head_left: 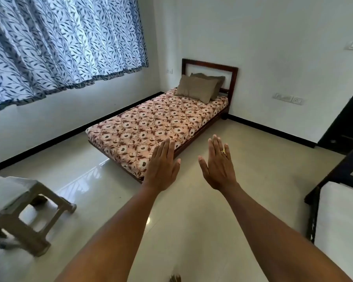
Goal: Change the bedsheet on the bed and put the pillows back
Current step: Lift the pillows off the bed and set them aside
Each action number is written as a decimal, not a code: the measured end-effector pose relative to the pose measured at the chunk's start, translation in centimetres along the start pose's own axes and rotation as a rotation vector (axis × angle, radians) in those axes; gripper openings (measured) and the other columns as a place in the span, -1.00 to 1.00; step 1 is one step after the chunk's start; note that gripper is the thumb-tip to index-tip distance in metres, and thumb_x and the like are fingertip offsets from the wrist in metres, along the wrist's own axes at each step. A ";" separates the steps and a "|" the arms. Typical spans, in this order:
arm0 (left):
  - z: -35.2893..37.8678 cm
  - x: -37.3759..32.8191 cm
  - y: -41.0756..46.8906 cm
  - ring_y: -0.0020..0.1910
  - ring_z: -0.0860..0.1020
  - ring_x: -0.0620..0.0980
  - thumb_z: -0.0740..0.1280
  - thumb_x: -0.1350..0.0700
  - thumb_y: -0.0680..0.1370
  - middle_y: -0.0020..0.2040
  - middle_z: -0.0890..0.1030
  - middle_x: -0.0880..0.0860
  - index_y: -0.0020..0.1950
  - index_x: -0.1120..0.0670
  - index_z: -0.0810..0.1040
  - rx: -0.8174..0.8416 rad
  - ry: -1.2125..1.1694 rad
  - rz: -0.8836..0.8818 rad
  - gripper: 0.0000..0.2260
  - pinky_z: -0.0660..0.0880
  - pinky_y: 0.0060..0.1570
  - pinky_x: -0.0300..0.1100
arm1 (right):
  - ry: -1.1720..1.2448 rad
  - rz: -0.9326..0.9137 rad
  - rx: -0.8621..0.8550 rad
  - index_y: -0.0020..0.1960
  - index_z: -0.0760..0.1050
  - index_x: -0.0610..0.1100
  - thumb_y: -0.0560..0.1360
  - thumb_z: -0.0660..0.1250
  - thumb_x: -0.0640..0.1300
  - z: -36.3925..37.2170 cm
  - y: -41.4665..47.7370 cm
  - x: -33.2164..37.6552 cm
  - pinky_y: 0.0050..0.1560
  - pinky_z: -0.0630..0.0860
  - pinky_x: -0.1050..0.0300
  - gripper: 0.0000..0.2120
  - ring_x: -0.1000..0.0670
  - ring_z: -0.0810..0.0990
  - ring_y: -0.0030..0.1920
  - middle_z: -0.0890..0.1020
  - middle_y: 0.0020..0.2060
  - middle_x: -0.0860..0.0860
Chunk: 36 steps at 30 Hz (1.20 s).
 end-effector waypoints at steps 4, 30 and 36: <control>5.5 2.9 6.3 0.55 0.26 0.19 0.03 -0.07 0.69 0.55 0.30 0.26 0.57 0.24 0.24 0.063 -0.020 -0.028 -0.45 0.25 0.52 0.10 | -0.041 0.060 0.052 0.65 0.00 -0.26 0.68 -0.12 0.23 3.4 5.5 -3.9 0.64 -0.10 -0.13 -0.27 -0.11 -0.06 0.66 0.01 0.65 -0.20; 38.2 8.3 60.2 0.45 0.40 0.17 0.00 -0.07 0.65 0.49 0.40 0.24 0.52 0.20 0.32 0.296 -0.082 0.031 -0.47 0.35 0.42 0.11 | 0.013 0.159 0.295 0.64 0.05 -0.24 0.59 -0.27 0.30 23.1 52.5 -35.9 0.63 -0.05 -0.11 -0.17 -0.13 0.00 0.65 0.08 0.64 -0.21; 44.5 10.5 73.3 0.45 0.40 0.15 0.09 -0.05 0.67 0.49 0.41 0.20 0.52 0.17 0.32 0.261 -0.096 0.046 -0.52 0.34 0.42 0.11 | 0.008 0.104 0.285 0.64 0.05 -0.25 0.49 -0.52 0.40 26.1 65.5 -41.6 0.63 -0.03 -0.13 0.02 -0.13 0.01 0.65 0.09 0.63 -0.21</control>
Point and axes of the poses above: each hand's wrist, its own y-axis towards the middle knuckle, its own z-axis out of the palm, x = y × z, the point moved 3 cm from there along y, towards the middle knuckle
